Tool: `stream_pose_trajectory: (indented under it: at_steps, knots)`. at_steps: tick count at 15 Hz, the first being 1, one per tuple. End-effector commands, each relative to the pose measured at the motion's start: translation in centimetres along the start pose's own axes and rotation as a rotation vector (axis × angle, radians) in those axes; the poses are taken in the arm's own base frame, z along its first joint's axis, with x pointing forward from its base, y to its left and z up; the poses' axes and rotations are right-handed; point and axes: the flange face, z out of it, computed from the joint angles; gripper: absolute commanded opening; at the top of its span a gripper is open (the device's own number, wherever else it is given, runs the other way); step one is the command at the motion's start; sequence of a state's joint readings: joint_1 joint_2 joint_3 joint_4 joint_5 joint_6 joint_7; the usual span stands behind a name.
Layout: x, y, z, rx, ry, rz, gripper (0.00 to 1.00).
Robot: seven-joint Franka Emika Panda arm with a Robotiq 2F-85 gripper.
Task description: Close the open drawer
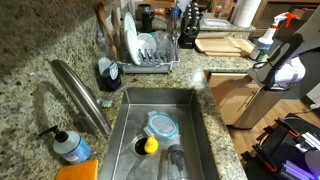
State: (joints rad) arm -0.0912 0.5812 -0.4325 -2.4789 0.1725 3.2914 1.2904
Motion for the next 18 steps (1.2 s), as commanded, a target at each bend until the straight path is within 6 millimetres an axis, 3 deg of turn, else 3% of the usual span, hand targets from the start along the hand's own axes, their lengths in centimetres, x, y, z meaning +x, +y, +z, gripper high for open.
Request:
stream_pose_trajectory:
  at_steps: [1,5,6,7,8,11,15,18]
  knots:
    - [0.8,-1.5,1.0,0.101,0.045,-0.025,1.0]
    - [0.3,-1.1,1.6,0.155,0.063,-0.09,1.0]
    - [0.2,-1.7,1.3,0.138,0.041,-0.099,1.0]
    - [0.2,-1.0,1.8,0.087,0.013,-0.108,1.0]
    - [-0.3,0.3,1.1,0.093,0.036,-0.087,1.0]
    - [-0.9,-0.3,-0.7,0.117,0.039,-0.084,1.0]
    - [-2.2,0.3,-2.8,0.117,0.007,-0.082,1.0]
    - [-3.1,1.1,-2.9,-0.032,-0.094,-0.108,1.0]
